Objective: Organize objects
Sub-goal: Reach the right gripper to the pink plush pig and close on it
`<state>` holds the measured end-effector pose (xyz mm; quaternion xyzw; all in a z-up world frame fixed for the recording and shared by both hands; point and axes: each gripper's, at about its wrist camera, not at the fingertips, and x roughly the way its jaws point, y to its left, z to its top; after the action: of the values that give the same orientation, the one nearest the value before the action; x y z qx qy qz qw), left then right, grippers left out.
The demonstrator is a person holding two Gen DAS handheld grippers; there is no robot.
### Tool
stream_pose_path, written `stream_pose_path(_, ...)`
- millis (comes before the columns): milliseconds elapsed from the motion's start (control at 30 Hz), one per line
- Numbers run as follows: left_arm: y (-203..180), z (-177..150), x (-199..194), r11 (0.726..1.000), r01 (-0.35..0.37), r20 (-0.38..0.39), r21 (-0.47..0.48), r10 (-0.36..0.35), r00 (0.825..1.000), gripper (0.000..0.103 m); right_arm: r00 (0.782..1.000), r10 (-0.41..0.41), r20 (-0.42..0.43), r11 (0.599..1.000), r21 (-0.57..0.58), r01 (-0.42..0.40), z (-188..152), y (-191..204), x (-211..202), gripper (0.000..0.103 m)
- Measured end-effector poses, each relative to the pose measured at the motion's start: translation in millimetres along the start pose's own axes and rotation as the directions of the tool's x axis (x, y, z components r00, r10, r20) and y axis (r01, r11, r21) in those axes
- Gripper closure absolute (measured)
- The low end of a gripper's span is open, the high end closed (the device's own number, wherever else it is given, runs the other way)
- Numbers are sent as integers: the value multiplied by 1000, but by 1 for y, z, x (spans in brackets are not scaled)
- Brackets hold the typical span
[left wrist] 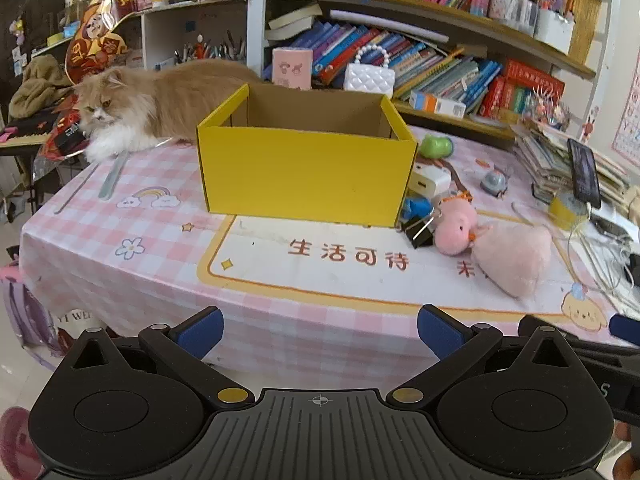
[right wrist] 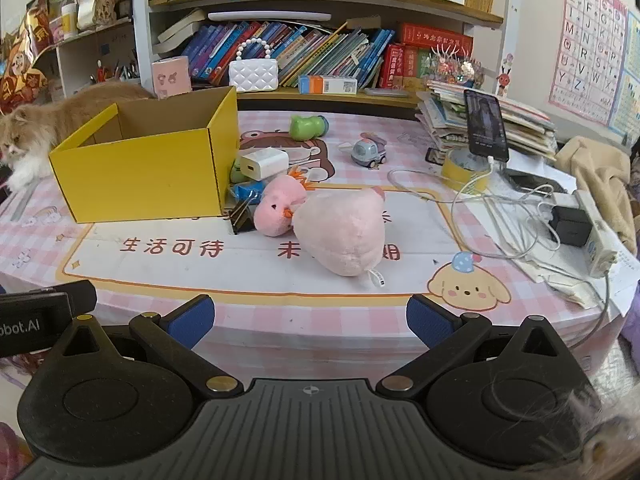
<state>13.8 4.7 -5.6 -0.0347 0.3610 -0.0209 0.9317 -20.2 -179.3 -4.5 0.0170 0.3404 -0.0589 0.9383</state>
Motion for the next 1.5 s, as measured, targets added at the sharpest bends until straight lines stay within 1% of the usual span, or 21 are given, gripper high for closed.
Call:
stream_pose_path(233, -3, 4, 4, 1000, -19, -8, 7, 19, 1000, 0, 1000, 11, -10, 1000, 1, -11, 4, -1, 6, 0)
stream_pose_path(467, -9, 6, 8, 999, -33, -12, 28, 34, 999, 0, 999, 33, -38, 999, 11, -33, 5, -6, 17, 0)
stream_pose_path(700, -16, 9, 14, 999, -41, -20, 27, 42, 999, 0, 998, 36, -46, 999, 1, -36, 10, -12, 26, 0)
stream_pose_path(1000, -30, 15, 32, 998, -52, -50, 35, 54, 997, 0, 996, 33, -82, 999, -39, -37, 18, -21, 47, 0)
stream_pose_path(1267, -47, 24, 46, 998, -64, -36, 23, 65, 997, 0, 990, 94, -105, 995, -30, -98, 30, -40, 70, 0)
stream_pose_path(1367, -54, 28, 53, 997, -70, -40, 14, 71, 997, 0, 984, 129, -124, 991, -13, -131, 36, -50, 83, 0)
stream_pose_path(1500, -61, 33, 62, 996, -89, -51, -3, 89, 995, 0, 978, 144, -151, 989, -10, -147, 43, -57, 101, 0)
